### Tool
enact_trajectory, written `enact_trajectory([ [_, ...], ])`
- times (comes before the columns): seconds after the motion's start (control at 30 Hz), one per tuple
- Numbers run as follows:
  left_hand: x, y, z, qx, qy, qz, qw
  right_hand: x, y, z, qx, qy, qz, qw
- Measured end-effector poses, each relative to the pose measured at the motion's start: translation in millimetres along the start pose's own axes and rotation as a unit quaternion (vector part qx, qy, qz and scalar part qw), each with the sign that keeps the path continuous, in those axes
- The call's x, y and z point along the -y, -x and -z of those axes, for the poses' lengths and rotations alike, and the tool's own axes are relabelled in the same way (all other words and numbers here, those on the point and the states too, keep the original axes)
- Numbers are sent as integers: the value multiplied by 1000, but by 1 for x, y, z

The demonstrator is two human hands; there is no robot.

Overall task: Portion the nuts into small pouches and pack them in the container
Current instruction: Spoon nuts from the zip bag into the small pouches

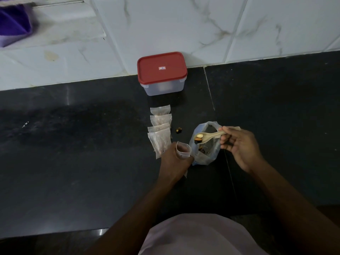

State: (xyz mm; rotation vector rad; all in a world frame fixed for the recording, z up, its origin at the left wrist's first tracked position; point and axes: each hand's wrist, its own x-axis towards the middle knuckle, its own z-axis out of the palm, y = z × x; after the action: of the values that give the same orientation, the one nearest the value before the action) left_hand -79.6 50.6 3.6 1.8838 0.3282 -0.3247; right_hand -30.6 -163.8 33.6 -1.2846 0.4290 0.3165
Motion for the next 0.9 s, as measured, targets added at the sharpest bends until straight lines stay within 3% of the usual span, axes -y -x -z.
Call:
enact_trajectory([
  [0.33, -4, -2, 4, -9, -12, -28, 1000, -5, 10, -24, 66, 91, 58, 992],
  [0.53, -7, -2, 3, -10, -7, -38, 999, -4, 14, -21, 163, 253, 163, 940],
  [0.77, -5, -3, 4, -4, -13, -57, 998, -9, 15, -14, 179, 256, 188, 931],
  [0.9, -2, -3, 6, -6, -19, -49, 999, -10, 17, -16, 128, 197, 140, 962],
])
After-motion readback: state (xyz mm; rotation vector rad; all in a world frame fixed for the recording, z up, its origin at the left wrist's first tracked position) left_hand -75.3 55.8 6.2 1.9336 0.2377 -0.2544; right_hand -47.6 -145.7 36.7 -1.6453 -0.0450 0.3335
